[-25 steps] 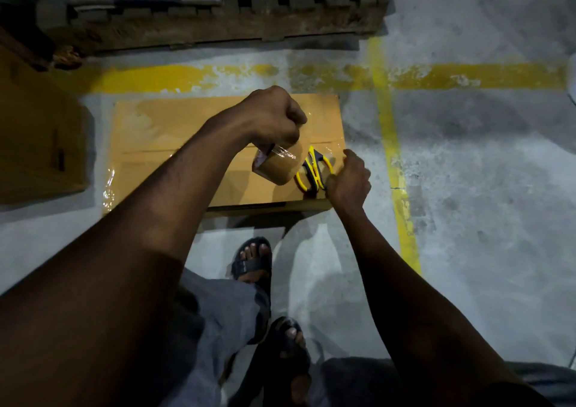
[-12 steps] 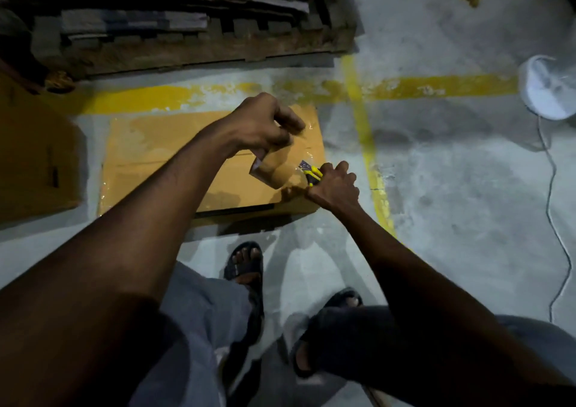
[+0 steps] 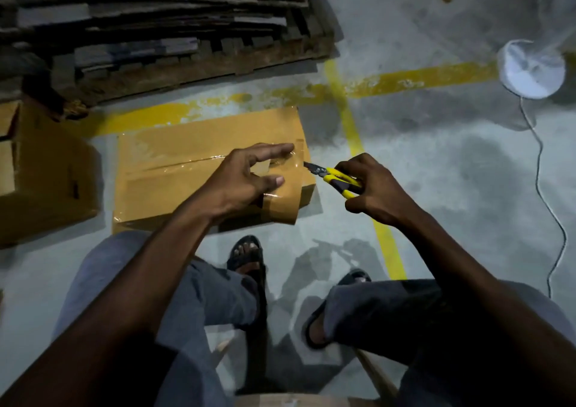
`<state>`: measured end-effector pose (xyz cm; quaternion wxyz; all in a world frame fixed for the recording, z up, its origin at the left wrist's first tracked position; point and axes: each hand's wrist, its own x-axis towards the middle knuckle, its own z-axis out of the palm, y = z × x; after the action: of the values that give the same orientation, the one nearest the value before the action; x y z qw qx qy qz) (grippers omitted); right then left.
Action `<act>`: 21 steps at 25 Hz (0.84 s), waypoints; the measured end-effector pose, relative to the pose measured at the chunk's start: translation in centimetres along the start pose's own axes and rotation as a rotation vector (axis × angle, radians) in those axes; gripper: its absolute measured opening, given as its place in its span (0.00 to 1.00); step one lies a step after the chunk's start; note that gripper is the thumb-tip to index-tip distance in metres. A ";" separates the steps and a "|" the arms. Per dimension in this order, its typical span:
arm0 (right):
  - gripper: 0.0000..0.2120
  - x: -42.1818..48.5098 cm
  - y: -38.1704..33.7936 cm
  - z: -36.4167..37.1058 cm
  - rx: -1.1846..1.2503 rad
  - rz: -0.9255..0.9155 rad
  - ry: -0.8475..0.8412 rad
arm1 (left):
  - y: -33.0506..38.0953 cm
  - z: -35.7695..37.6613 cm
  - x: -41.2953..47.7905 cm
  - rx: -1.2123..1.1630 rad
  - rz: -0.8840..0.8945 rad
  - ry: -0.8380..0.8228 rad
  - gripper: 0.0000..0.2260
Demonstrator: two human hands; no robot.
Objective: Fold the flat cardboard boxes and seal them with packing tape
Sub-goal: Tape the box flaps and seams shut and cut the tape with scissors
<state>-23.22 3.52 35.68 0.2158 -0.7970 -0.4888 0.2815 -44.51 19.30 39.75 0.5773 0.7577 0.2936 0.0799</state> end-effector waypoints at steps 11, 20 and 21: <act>0.32 0.4 1.5 -0.8 0.087 -0.131 -0.061 | -0.9 1.0 1.8 0.091 -0.023 -0.004 0.25; 0.31 1.0 2.7 -0.8 0.014 -0.164 -0.015 | -1.6 1.5 2.8 0.444 0.069 -0.012 0.23; 0.32 1.0 2.6 -0.8 -0.011 -0.164 -0.010 | -1.8 1.5 2.9 0.491 0.040 -0.025 0.23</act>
<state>-20.61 3.26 34.39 0.2314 -0.7541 -0.5549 0.2642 -42.11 19.89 36.97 0.3776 0.8820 0.2819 0.0081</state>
